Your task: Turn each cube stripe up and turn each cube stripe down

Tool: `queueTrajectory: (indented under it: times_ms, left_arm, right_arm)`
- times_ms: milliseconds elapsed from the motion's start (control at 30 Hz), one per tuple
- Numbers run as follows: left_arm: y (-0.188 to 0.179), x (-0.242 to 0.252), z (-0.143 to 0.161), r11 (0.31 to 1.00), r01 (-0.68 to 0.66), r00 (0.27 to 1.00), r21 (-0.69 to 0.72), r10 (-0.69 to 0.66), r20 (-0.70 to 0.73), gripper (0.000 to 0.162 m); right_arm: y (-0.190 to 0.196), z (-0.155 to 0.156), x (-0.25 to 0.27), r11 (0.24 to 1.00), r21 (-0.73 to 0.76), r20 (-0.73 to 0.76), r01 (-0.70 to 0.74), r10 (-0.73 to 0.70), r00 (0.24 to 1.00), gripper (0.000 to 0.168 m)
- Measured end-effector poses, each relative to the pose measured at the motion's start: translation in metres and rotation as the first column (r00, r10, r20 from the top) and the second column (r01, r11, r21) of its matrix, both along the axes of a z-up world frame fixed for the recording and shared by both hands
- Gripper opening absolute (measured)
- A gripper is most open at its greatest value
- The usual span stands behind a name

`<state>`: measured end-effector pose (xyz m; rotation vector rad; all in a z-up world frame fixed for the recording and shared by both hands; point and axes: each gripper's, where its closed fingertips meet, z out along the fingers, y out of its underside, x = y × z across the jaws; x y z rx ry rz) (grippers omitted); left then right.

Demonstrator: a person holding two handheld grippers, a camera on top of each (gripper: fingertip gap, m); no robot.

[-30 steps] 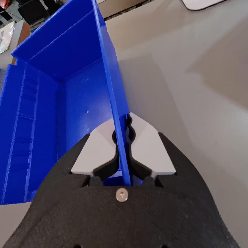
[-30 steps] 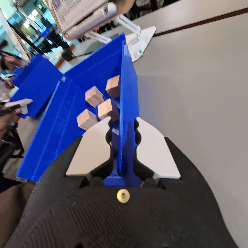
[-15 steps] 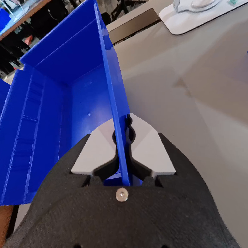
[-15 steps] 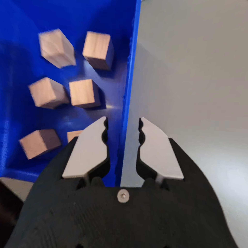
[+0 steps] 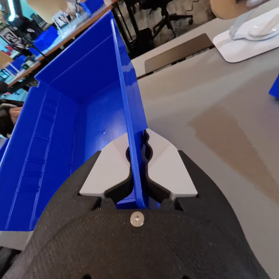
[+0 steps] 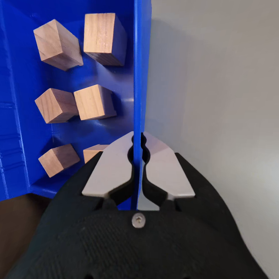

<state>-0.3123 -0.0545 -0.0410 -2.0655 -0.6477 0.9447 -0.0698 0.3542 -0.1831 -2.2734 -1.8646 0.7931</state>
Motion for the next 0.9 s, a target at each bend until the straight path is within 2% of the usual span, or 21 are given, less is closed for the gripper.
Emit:
queueTrajectory:
  times_ms: [133,400,567,633,700,767,900]
  left_arm:
    - [-0.026,-0.008,0.037,0.997,-0.060,0.996,0.040,0.063,-0.062,0.010]
    - [-0.082,-0.009,0.077,0.986,-0.152,0.979,0.061,0.159,-0.125,0.010]
    - [-0.111,-0.017,0.078,0.977,-0.191,0.972,0.095,0.202,-0.118,0.011]
    - [-0.121,-0.022,0.077,0.971,-0.209,0.969,0.114,0.221,-0.108,0.010]
    - [-0.129,-0.026,0.077,0.967,-0.221,0.966,0.129,0.235,-0.111,0.011]
    - [-0.135,-0.029,0.077,0.966,-0.225,0.963,0.127,0.240,-0.119,0.010]
    - [-0.141,-0.035,0.062,0.963,-0.252,0.963,0.100,0.259,-0.069,0.008]
  right_arm:
    - [-0.067,0.001,-0.046,0.995,-0.095,-0.012,0.004,-0.005,1.000,0.006]
    - [-0.190,0.007,-0.188,0.999,0.014,0.001,-0.030,0.030,1.000,0.011]
    - [-0.270,0.001,-0.269,1.000,-0.009,0.009,-0.014,0.014,1.000,0.011]
    - [-0.297,0.003,-0.293,0.997,-0.055,-0.008,0.059,-0.059,0.998,0.015]
    - [-0.325,0.009,-0.315,0.971,-0.149,-0.067,0.186,-0.197,0.978,0.021]
    - [-0.352,0.011,-0.330,0.952,-0.190,-0.132,0.239,-0.266,0.955,0.026]
    - [-0.384,0.014,-0.340,0.953,-0.166,-0.202,0.254,-0.285,0.937,0.030]
